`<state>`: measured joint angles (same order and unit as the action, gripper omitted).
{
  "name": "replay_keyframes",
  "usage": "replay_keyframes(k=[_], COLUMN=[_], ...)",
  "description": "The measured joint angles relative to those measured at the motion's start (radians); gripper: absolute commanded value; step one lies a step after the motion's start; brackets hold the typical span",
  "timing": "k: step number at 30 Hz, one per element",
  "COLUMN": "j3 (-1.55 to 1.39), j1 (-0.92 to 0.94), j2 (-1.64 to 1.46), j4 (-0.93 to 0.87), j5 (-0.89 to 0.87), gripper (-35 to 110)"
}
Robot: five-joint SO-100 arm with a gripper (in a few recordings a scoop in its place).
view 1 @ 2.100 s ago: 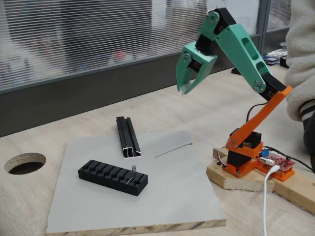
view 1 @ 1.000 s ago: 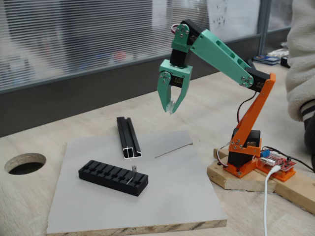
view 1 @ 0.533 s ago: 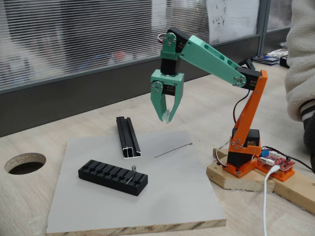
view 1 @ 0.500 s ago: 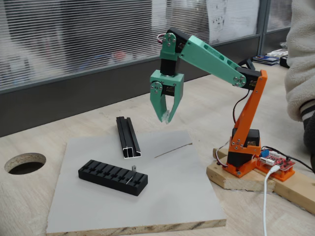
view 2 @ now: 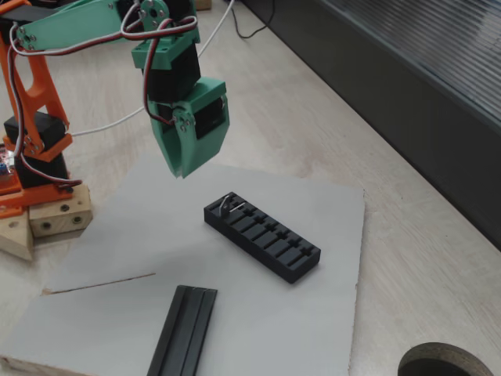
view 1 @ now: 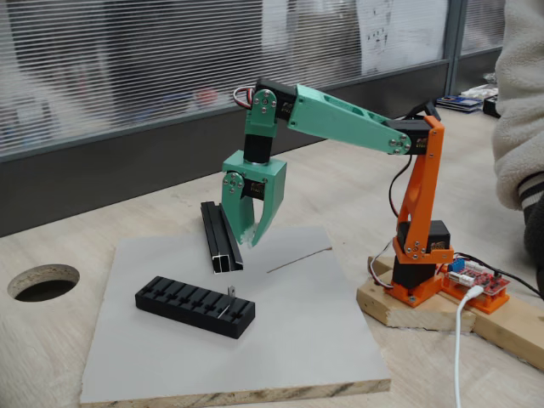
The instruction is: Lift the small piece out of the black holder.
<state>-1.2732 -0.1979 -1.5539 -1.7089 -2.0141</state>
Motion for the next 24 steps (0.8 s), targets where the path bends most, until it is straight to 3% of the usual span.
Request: replay_keyframes(k=[9,24], j3=[0.0,0.0], j1=[0.002,0.002], j2=[0.0,0.054], j4=[0.018,0.018], j5=[-0.003,-0.003], gripper=[17,19])
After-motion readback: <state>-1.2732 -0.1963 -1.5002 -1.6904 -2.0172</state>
